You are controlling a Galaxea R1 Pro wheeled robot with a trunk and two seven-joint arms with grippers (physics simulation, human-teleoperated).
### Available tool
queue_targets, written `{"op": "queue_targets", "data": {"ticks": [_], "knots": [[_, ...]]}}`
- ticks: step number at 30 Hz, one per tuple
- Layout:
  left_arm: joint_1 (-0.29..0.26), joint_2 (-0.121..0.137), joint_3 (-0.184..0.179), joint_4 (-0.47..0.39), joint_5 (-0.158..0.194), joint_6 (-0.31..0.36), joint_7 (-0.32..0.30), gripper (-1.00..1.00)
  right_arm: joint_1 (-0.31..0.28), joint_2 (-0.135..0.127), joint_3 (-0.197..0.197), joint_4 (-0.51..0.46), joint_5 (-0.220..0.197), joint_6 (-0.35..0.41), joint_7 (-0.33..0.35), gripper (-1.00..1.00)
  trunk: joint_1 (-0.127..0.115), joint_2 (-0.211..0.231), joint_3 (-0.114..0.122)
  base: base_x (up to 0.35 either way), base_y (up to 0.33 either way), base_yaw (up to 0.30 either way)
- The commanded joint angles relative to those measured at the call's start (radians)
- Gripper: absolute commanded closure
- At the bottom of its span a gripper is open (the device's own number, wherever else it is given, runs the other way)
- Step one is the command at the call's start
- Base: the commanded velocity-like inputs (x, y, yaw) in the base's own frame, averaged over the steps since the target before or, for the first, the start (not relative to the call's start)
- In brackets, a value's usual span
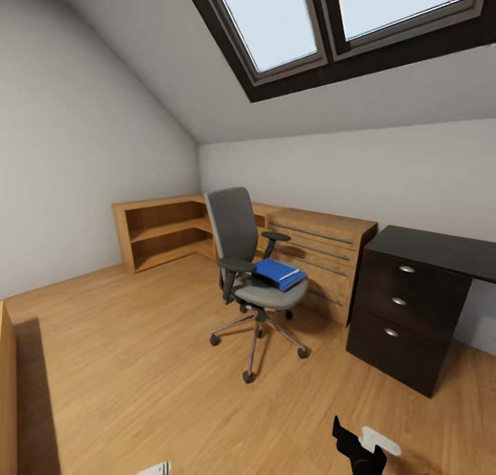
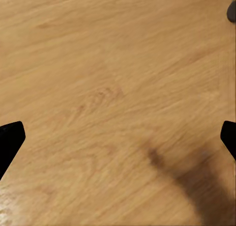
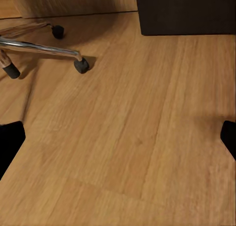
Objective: In the bedroom, organize the workspace by keeping the computer under the desk, ensuring the monitor is on the desk, placing the keyboard on the desk next to the monitor, placing the mouse on the desk next to the keyboard, moving the folder from the swivel chair onto the desk next to the mouse, stacking the notebook on top of the folder with the pen on top of the notebook, and positioning the swivel chair next to the desk.
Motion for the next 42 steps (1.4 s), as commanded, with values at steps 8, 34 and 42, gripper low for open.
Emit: {"op": "queue_targets", "data": {"ticks": [8,34,42], "knots": [[0.0,0.0,0.003,0.002,0.0,-0.002,0.001,-1.0,-0.001,-0.002,0.003,0.001,-0.005,-0.004,0.0,-1.0,-0.031,0.056,0.026,0.0,0.0,-0.217],[0.0,-0.001,0.003,0.002,-0.001,-0.002,0.001,-1.0,0.019,-0.01,0.003,0.001,0.092,-0.014,-0.002,-1.0,-0.131,0.238,0.11,0.0,0.0,-0.047],[0.0,0.0,0.003,0.002,-0.001,-0.002,0.001,-1.0,0.019,-0.009,0.003,0.001,0.093,-0.014,-0.002,-1.0,-0.161,0.294,0.138,0.0,0.0,-0.236]]}}
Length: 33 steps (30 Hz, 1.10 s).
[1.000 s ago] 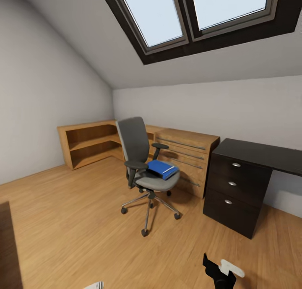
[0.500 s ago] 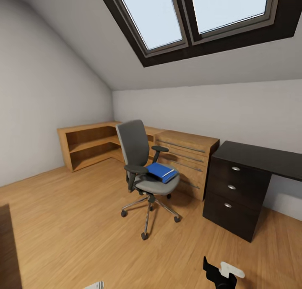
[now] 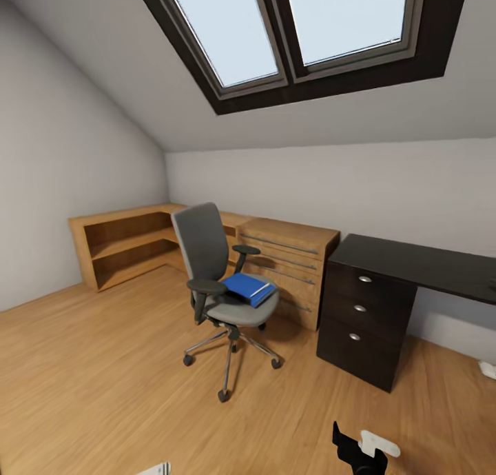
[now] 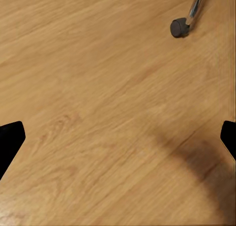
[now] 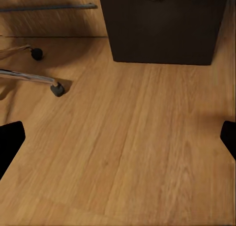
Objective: In the bedroom, organize the workspace by keeping the computer under the desk, ensuring the monitor is on the desk, placing the keyboard on the desk next to the monitor, placing the mouse on the desk next to the keyboard, moving the folder from the swivel chair onto the desk next to the mouse, stacking the notebook on top of the folder with the pen on top of the notebook, and positioning the swivel chair next to the desk.
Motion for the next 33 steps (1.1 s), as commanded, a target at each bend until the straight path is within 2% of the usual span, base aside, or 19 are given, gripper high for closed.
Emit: {"op": "queue_targets", "data": {"ticks": [1,23,33], "knots": [[0.0,0.0,0.003,0.0,0.0,-0.003,0.001,-1.0,-0.001,0.0,0.006,0.002,-0.01,-0.004,0.001,-1.0,-0.004,0.007,0.002,0.0,0.0,-0.259],[0.0,0.001,0.003,0.0,0.0,-0.003,0.001,-1.0,-0.001,0.002,0.006,0.002,-0.007,-0.004,0.002,-1.0,-0.088,0.161,0.07,0.0,0.0,-0.263],[0.0,0.001,0.003,0.0,0.001,-0.004,0.001,-1.0,-0.001,0.002,0.006,0.002,-0.007,-0.004,0.002,-1.0,-0.127,0.231,0.093,0.0,0.0,-0.16]]}}
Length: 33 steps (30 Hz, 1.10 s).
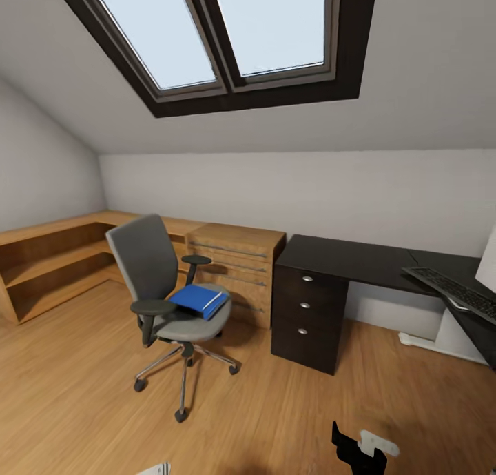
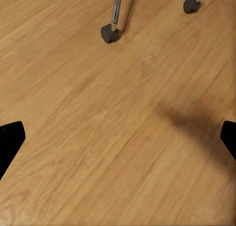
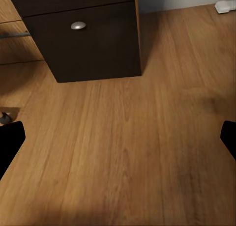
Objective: In the bedroom, organize the workspace by keeping the computer under the desk, ensuring the monitor is on the desk, placing the keyboard on the desk next to the monitor, placing the mouse on the desk next to the keyboard, moving the folder from the swivel chair onto the desk next to the mouse, stacking the notebook on top of the folder with the pen on top of the notebook, and positioning the swivel chair next to the desk.
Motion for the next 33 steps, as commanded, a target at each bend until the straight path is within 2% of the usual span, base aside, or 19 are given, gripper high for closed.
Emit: {"op": "queue_targets", "data": {"ticks": [1,33], "knots": [[-0.001,-0.001,0.004,0.0,0.0,-0.003,0.001,-1.0,-0.001,0.0,0.006,0.002,-0.01,-0.004,0.001,-1.0,-0.004,0.007,0.002,0.0,0.0,-0.055],[-0.001,0.001,0.004,0.0,-0.001,-0.003,0.001,-1.0,-0.001,0.002,0.006,0.003,-0.009,-0.003,0.001,-1.0,-0.127,0.231,0.101,0.0,0.0,-0.006]]}}
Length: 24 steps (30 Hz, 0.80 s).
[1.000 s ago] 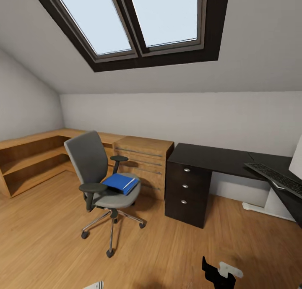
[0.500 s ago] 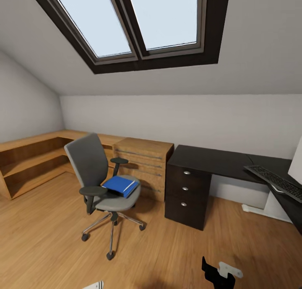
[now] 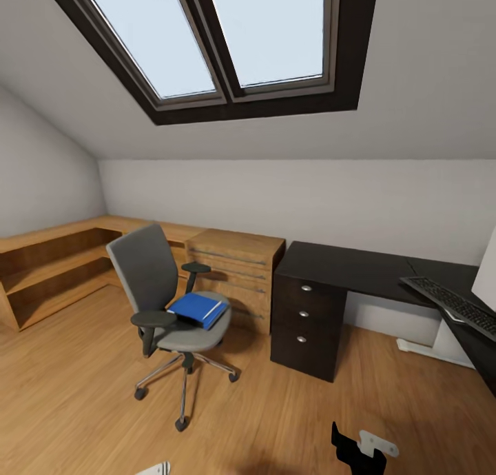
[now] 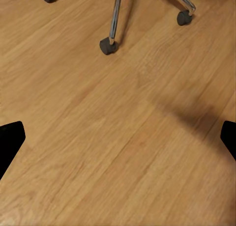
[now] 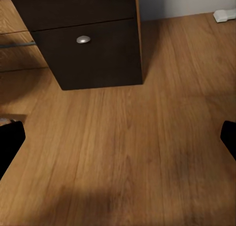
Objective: In the bedroom, organize the workspace by keeping the computer under the desk, ensuring the monitor is on the desk, placing the keyboard on the desk next to the monitor, placing the mouse on the desk next to the keyboard, moving the folder from the swivel chair onto the desk next to the mouse, stacking the notebook on top of the folder with the pen on top of the notebook, and positioning the swivel chair next to the desk.
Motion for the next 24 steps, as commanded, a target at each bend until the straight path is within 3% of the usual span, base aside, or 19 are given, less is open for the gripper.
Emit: {"op": "queue_targets", "data": {"ticks": [1,4,18,24], "knots": [[-0.001,-0.001,0.003,0.0,0.0,-0.003,0.001,-1.0,-0.001,0.0,0.007,0.002,-0.01,-0.004,0.001,-1.0,-0.004,0.007,0.002,0.0,0.0,0.0],[-0.001,-0.001,0.004,0.0,0.0,-0.003,0.001,-1.0,-0.001,0.0,0.007,0.002,-0.01,-0.004,0.001,-1.0,-0.016,0.028,0.011,0.0,0.0,0.0],[-0.001,-0.001,0.0,0.0,-0.003,-0.032,-0.002,-1.0,-0.001,0.001,0.007,0.002,-0.01,-0.004,0.0,-1.0,-0.016,0.028,0.011,0.0,0.0,0.0],[-0.001,-0.001,-0.001,0.0,-0.003,-0.035,-0.002,-1.0,-0.001,0.016,0.007,0.001,-0.01,-0.005,-0.001,-1.0,-0.016,0.028,0.011,-0.122,0.0,0.041]]}}
